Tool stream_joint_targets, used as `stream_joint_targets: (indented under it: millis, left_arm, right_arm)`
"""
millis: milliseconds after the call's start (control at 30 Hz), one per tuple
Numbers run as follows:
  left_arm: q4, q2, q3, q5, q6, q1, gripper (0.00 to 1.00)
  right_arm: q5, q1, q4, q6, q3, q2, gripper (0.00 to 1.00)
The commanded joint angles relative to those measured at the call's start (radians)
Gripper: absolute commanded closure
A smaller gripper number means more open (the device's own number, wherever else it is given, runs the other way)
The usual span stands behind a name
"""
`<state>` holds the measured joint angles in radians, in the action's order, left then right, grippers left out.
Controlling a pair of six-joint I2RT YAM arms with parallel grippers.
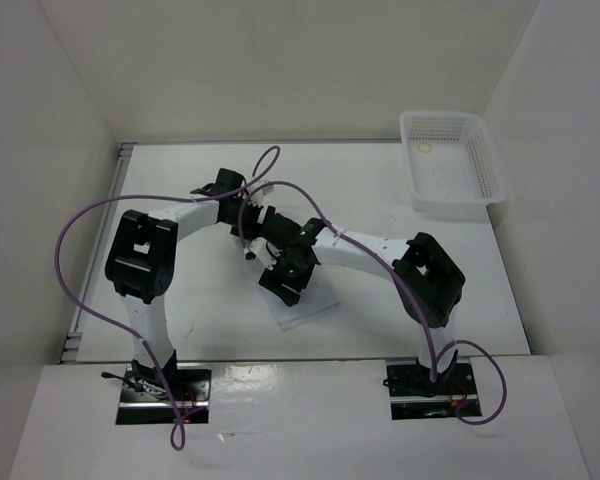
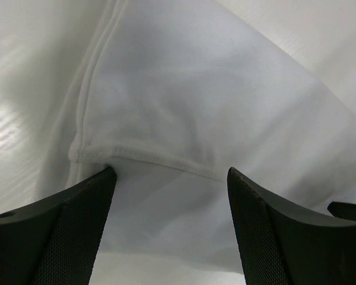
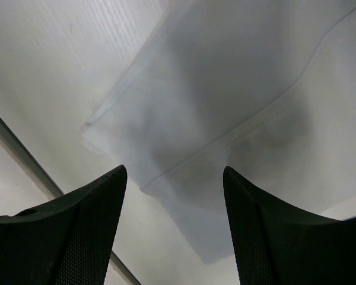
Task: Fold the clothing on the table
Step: Fold the skirt
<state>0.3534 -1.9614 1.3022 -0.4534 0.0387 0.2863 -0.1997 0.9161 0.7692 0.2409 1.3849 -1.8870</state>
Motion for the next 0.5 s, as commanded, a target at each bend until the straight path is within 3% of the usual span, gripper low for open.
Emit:
stream_joint_targets:
  millis: [0,467]
  left_arm:
    - [0.022,-0.083,-0.024,0.116,-0.002,-0.047,0.16]
    - [0.032,-0.074,-0.006,0.098,-0.002,-0.065,0.16]
  right_arm:
    - [-0.01,0.021,-0.051,0.032,0.051,-0.018,0.29]
    - [-0.127,0.05,-0.033,0.118,0.031,-0.061,0.29]
